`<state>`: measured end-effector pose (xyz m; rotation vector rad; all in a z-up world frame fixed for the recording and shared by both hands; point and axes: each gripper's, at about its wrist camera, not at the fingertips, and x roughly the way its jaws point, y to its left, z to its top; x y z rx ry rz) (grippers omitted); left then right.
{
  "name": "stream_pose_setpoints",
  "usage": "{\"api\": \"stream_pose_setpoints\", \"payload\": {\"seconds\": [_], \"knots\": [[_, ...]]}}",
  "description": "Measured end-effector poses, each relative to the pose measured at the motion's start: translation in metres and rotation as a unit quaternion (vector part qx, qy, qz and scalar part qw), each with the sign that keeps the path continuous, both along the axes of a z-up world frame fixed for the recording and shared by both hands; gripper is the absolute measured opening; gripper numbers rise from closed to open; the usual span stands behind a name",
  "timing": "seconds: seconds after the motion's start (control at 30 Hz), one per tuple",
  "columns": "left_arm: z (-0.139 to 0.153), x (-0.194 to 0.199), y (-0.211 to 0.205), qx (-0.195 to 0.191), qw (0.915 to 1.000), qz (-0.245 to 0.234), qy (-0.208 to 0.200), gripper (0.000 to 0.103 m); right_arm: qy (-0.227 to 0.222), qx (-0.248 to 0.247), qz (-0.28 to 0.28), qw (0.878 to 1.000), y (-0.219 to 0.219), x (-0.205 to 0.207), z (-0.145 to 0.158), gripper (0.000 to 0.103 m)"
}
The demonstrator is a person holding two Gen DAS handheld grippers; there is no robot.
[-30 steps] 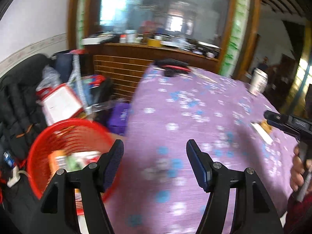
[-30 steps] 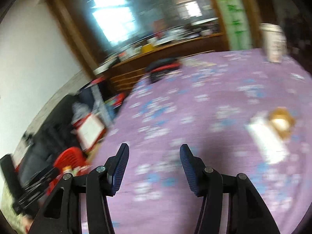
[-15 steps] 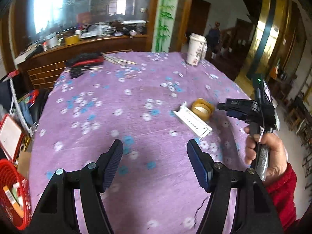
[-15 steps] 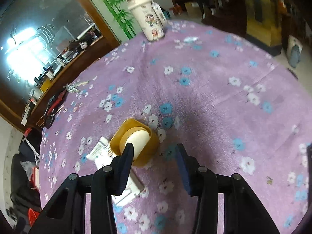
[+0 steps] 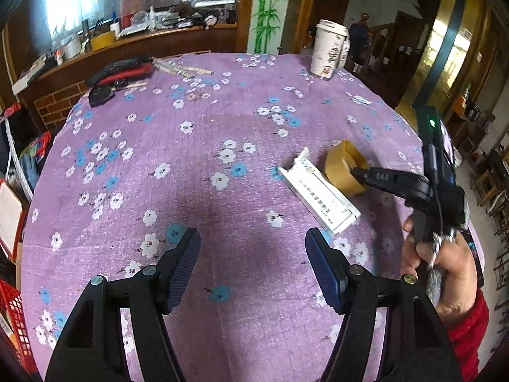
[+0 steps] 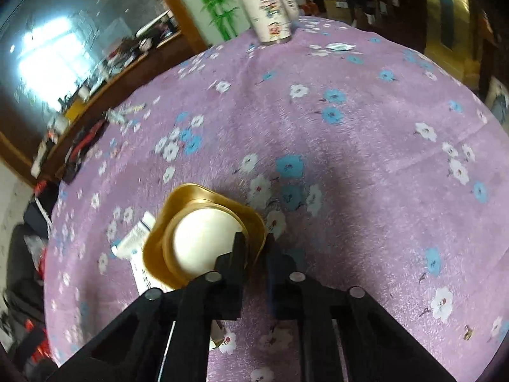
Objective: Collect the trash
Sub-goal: 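Grasp the gold tray with the white roll using the right tool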
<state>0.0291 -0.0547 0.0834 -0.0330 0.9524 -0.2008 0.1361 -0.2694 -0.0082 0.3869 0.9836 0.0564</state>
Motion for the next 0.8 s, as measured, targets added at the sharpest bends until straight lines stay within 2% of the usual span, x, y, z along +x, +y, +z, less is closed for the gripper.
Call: {"api": "stream_pose_setpoints", "payload": {"seconds": [0.13,0.2,0.23,0.3,0.37,0.47,0.53,0.67,0.8], "knots": [[-0.006,0.005,0.01,-0.007,0.9999,0.011,0.005,0.067,-0.012,0.007,0.079,0.997,0.033,-0.008,0.004,0.009],[-0.008,0.007,0.016,-0.009,0.9997,0.018,0.009,0.067,-0.028,0.075,0.158,0.984,0.052,-0.015,0.008,0.009],[-0.01,0.008,0.018,-0.01,0.9996,0.022,0.011,0.068,-0.035,0.098,0.178,0.979,0.058,-0.018,0.012,0.009],[-0.013,0.009,0.021,-0.016,0.9994,0.027,0.017,0.068,-0.069,0.082,0.17,0.98,0.059,-0.025,0.025,0.009],[-0.016,0.011,0.021,-0.011,0.9993,0.03,0.02,0.07,-0.1,0.041,0.125,0.986,0.046,-0.03,0.036,0.009],[-0.021,0.015,0.013,-0.005,0.9994,0.026,0.023,0.072,-0.114,0.039,0.078,0.99,0.027,-0.034,0.039,0.008],[-0.025,0.018,0.002,0.002,0.9995,0.017,0.027,0.077,-0.122,0.025,0.054,0.991,0.019,-0.038,0.04,0.008],[-0.039,0.026,-0.029,0.045,0.9987,0.001,0.025,0.079,-0.134,0.03,0.046,0.989,0.013,-0.04,0.046,0.008],[-0.049,0.031,-0.048,0.067,0.9976,-0.009,0.015,0.079,-0.14,0.028,0.044,0.989,0.008,-0.042,0.049,0.008]]}}
